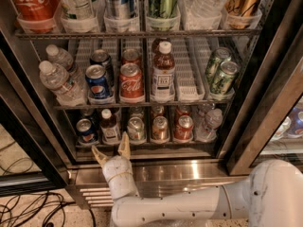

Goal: Pick blue plastic bottle from bottom shelf of fridge

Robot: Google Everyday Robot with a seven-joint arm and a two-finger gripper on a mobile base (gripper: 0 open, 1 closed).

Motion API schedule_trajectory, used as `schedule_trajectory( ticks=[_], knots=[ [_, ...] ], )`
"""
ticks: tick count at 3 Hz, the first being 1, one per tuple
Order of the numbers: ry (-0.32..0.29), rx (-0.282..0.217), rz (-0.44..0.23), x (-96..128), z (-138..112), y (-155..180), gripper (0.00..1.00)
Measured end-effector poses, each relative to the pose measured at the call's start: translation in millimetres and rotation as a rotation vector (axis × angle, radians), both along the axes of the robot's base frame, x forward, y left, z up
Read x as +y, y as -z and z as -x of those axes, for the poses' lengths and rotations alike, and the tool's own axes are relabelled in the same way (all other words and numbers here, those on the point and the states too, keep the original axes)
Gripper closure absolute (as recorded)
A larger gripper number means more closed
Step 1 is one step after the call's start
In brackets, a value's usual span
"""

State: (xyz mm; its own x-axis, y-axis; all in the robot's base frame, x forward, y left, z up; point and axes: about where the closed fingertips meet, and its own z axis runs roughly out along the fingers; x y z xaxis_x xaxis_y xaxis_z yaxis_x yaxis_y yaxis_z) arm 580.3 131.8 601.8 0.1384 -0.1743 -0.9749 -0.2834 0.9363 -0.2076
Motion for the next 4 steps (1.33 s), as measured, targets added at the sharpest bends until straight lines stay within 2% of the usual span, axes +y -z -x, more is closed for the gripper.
schedule_trajectory(
  ticks=[2,3,4],
  knots=[
    [0.024,-0.006,-0.003,-1.4,-13.3,1.3,0.31],
    [0.038,-0.023,0.000,3.7,-30.3,-0.6,0.35],
    [0.042,-0.026,0.001,5.2,-35.3,-1.3,0.35]
  ],
)
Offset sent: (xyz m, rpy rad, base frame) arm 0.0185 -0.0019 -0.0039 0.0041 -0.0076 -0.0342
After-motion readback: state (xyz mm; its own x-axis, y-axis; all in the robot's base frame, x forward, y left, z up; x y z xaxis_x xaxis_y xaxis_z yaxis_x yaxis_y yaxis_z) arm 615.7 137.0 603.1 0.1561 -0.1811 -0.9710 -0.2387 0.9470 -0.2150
